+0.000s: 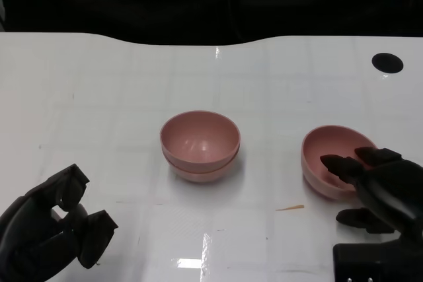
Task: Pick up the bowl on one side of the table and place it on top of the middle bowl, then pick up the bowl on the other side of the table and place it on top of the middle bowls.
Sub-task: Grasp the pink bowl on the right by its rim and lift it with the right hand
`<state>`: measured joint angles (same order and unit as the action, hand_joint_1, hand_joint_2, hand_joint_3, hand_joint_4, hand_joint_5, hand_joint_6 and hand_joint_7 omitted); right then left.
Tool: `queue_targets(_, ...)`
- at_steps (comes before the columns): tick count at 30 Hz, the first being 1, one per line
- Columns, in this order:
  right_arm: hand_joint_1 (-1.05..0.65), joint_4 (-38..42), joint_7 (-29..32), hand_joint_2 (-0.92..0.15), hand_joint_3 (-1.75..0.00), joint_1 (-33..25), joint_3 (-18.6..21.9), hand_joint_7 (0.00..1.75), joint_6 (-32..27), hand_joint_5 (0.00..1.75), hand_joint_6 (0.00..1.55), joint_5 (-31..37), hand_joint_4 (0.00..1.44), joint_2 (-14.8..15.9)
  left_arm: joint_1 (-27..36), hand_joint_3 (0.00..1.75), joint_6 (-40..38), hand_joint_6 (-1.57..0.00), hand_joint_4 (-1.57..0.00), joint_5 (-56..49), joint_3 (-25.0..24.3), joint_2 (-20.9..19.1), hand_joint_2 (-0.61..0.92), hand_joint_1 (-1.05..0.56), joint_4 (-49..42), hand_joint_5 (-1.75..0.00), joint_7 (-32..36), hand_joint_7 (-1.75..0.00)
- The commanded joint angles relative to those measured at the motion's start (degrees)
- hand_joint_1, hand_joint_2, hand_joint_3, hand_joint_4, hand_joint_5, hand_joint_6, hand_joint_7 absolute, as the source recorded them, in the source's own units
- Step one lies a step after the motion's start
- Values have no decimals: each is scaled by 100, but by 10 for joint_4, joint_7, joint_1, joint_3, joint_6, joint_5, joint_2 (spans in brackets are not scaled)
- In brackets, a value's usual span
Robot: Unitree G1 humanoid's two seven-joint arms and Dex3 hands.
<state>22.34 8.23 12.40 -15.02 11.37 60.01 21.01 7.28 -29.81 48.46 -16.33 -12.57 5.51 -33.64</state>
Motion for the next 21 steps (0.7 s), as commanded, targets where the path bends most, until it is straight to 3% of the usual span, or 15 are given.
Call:
queue_targets(1, -76, 31, 7, -92, -27, 24, -19, 1, -3, 4, 33, -17, 32, 18, 0, 153, -4, -83, -113, 3, -8, -1, 92, 3, 6, -175, 10, -175)
queue_targets(17, -73, 72, 23, -92, -24, 55, -76, 2, -14, 4, 37, -49, 36, 33, 2, 151, -13, -82, -112, 2, -9, 3, 92, 4, 22, -175, 32, -175)
queue_targets(21, -54, 111, 47, -92, -18, 74, -99, 6, 5, 7, 58, -42, 62, 34, 9, 150, -17, -83, -112, 2, -8, 8, 92, 5, 40, -175, 52, -175)
